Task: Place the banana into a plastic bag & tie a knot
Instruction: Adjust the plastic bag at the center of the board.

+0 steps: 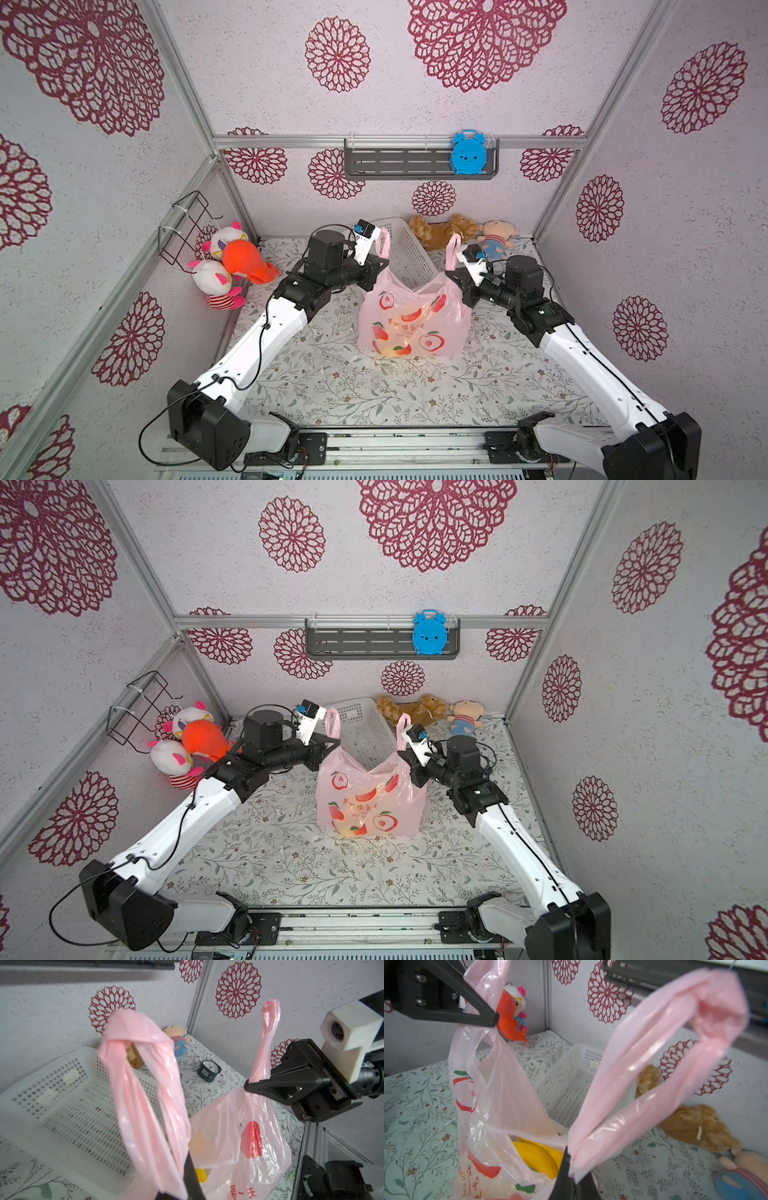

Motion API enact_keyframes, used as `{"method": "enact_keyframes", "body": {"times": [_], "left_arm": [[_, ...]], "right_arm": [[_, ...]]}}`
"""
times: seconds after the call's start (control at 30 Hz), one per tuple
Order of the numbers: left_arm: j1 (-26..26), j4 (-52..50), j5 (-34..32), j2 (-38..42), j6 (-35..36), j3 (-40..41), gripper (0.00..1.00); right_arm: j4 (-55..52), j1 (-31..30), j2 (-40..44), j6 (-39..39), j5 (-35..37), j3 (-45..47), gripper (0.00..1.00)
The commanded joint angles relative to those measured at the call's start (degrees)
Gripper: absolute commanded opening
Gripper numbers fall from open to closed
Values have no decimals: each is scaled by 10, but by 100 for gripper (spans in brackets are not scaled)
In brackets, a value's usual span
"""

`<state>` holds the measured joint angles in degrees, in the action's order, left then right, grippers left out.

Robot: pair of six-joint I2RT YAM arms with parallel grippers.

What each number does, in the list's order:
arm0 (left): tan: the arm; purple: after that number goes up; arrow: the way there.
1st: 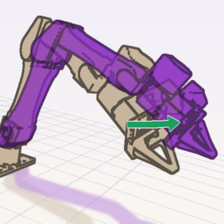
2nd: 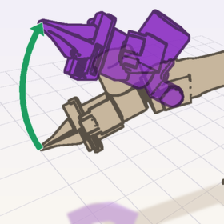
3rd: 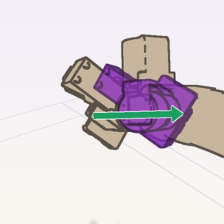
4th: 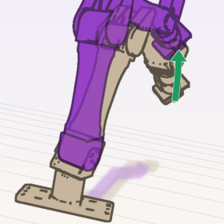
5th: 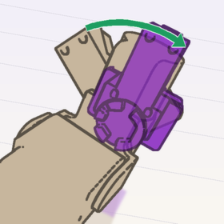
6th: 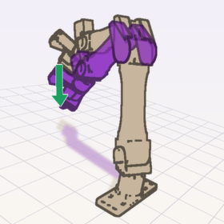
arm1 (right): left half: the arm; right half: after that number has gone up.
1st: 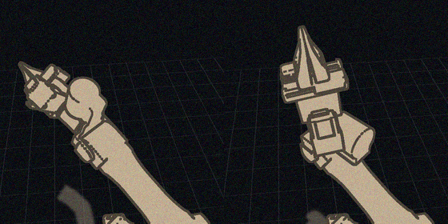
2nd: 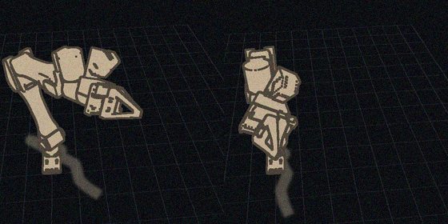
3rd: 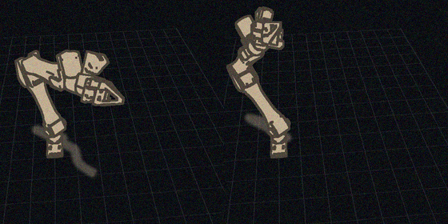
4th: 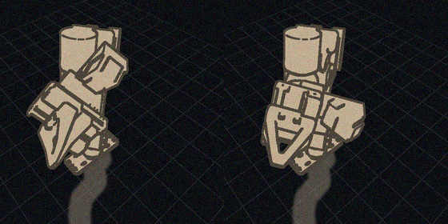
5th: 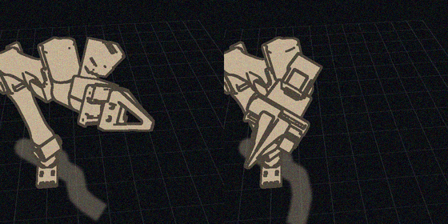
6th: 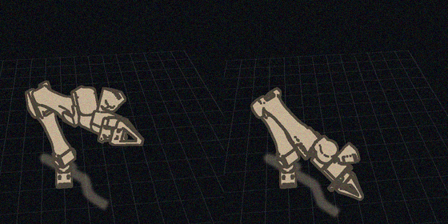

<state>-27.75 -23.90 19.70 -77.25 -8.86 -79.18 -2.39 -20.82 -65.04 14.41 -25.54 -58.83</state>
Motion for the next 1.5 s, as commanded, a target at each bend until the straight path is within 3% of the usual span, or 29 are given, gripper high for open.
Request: {"method": "enact_keyframes", "body": {"times": [0.0, 0.1, 0.2, 0.27, 0.33, 0.4, 0.47, 0.53, 0.6, 0.7, 0.73, 0.8, 0.87, 0.97, 1.13, 1.33, 1.47], "left_arm": [[-22, -131, -77, 31, -26, -82, 0], [-46, -207, -86, 25, -44, -147, 0], [-61, -209, -50, 31, -54, -161, 0], [-40, -224, -116, 34, -61, -175, 0], [17, -218, -108, 33, -80, -190, 0], [51, -221, -121, 18, -73, -217, 0], [58, -249, -165, -16, -57, -256, 0], [56, -265, -140, -47, -59, -267, 0], [27, -258, -75, -55, -78, -241, 0], [-73, -192, -69, -27, -101, -162, 0], [-89, -171, -58, -17, -113, -139, 0], [-92, -136, -56, 10, -123, -89, 0], [-61, -130, -68, 18, -117, -58, 0], [-6, -150, 10, -10, -101, -59, 0], [-7, -212, 26, -32, -51, -99, 0], [-8, -336, 38, -67, 21, -195, 0], [-7, -394, 52, -116, 72, -202, 0]], "right_arm": [[17, -1, 34, -1, 22, -44, 0], [43, -2, 51, -71, 20, -56, 0], [31, 0, 58, -135, -25, -70, 0], [-3, 27, 63, -155, 57, -66, 0], [13, 30, 56, -216, 19, -37, 0], [36, -39, 44, -274, -18, -1, 0], [61, -162, 42, -268, 22, 31, 0], [48, -193, 37, -276, 23, 19, 0], [2, -132, 49, -273, 42, -2, 0], [7, 55, 73, -338, 6, 1, 0], [3, 89, 73, -342, 3, -2, 0], [20, 94, 61, -350, -12, 1, 0], [78, 58, 44, -380, -63, 29, 0], [55, -11, 30, -333, -40, 45, 0], [25, -27, 34, -285, -14, 62, 0], [-48, -44, 36, -139, 4, 42, 0], [-62, -46, 58, -37, -7, 67, 0]]}}
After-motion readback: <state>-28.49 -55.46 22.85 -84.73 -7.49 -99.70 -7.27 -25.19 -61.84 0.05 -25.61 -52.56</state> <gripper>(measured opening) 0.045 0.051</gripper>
